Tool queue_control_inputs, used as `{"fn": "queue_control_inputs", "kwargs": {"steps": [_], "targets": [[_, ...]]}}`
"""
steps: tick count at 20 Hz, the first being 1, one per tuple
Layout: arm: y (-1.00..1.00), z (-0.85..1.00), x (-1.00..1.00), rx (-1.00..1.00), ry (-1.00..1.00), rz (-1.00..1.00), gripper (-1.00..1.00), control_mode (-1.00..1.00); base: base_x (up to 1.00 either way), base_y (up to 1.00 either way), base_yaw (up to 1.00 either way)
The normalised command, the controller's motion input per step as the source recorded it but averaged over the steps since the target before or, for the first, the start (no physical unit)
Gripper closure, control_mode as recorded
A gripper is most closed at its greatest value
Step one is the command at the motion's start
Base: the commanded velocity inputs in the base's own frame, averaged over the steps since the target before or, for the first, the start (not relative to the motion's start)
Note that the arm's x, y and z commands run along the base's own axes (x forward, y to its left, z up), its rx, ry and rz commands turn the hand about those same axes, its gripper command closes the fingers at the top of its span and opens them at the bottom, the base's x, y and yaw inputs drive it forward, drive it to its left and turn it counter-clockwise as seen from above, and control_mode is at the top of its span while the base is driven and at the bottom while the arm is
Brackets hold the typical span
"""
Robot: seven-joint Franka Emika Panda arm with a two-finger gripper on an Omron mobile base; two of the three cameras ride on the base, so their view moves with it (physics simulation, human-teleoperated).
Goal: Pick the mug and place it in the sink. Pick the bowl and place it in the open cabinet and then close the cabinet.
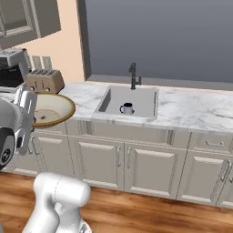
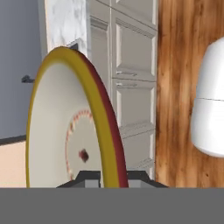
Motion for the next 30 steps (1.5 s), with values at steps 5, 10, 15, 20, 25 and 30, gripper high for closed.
{"fn": "queue_control_inputs", "kwargs": {"steps": [5,10,15,20,25,30], "targets": [[0.00,0.00,0.00,0.00,0.00,0.00,1.00,1.00,-0.26,1.00,0.00],[0.00,0.00,0.00,0.00,0.00,0.00,1.00,1.00,-0.06,1.00,0.00],[0.00,0.00,0.00,0.00,0.00,0.00,1.00,1.00,0.03,1.00,0.00],[0.00,0.00,0.00,0.00,0.00,0.00,1.00,1.00,0.33,0.92,0.00],[0.00,0.00,0.00,0.00,0.00,0.00,1.00,1.00,0.36,0.27,-0.15],[0.00,0.00,0.00,0.00,0.00,0.00,1.00,1.00,0.28,0.04,-0.07]]}}
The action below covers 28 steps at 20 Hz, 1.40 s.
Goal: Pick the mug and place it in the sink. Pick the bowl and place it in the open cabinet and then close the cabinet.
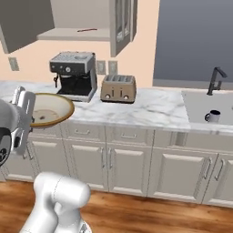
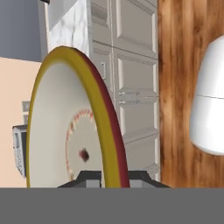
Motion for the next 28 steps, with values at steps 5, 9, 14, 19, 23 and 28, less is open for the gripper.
{"fn": "queue_control_inputs", "kwargs": {"steps": [5,9,14,19,23,28], "targets": [[0.00,0.00,0.00,0.00,0.00,0.00,1.00,1.00,0.51,0.09,-0.03],[0.00,0.00,0.00,0.00,0.00,0.00,1.00,1.00,0.91,0.00,0.00],[0.00,0.00,0.00,0.00,0.00,0.00,1.00,1.00,0.58,0.05,0.00],[0.00,0.00,0.00,0.00,0.00,0.00,1.00,1.00,0.53,0.27,0.00],[0.00,0.00,0.00,0.00,0.00,0.00,1.00,1.00,0.49,0.30,0.00],[0.00,0.00,0.00,0.00,0.00,0.00,1.00,1.00,0.35,0.38,0.00]]}}
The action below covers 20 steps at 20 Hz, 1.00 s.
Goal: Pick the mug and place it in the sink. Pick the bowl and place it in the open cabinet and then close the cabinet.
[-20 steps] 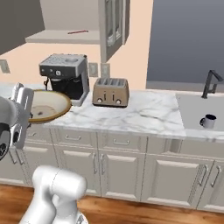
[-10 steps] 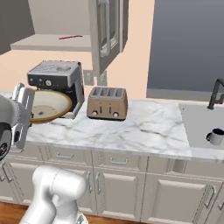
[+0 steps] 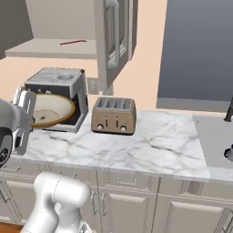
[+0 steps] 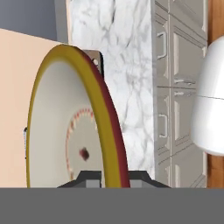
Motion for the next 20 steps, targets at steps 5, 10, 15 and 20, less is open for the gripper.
{"fn": "queue_control_inputs", "kwargs": {"steps": [5,10,15,20], "targets": [[0.00,0.00,0.00,0.00,0.00,0.00,1.00,1.00,0.14,0.43,0.07],[0.00,0.00,0.00,0.00,0.00,0.00,1.00,1.00,0.25,-0.03,0.01],[0.00,0.00,0.00,0.00,0.00,0.00,1.00,1.00,0.74,0.00,0.00],[0.00,0.00,0.00,0.00,0.00,0.00,1.00,1.00,0.75,0.34,-0.03]]}}
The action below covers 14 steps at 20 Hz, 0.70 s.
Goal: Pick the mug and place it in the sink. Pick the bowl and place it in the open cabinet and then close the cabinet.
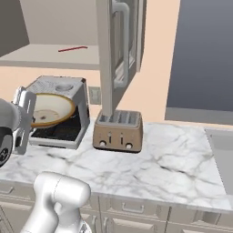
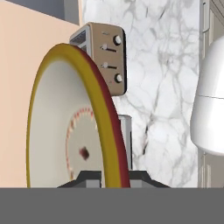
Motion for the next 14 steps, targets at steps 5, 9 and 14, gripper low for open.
{"fn": "queue_control_inputs", "kwargs": {"steps": [5,9,14], "targets": [[0.00,0.00,0.00,0.00,0.00,0.00,1.00,1.00,0.34,0.41,-0.08],[0.00,0.00,0.00,0.00,0.00,0.00,1.00,1.00,0.00,0.37,0.00],[0.00,0.00,0.00,0.00,0.00,0.00,1.00,1.00,0.29,0.47,0.00]]}}
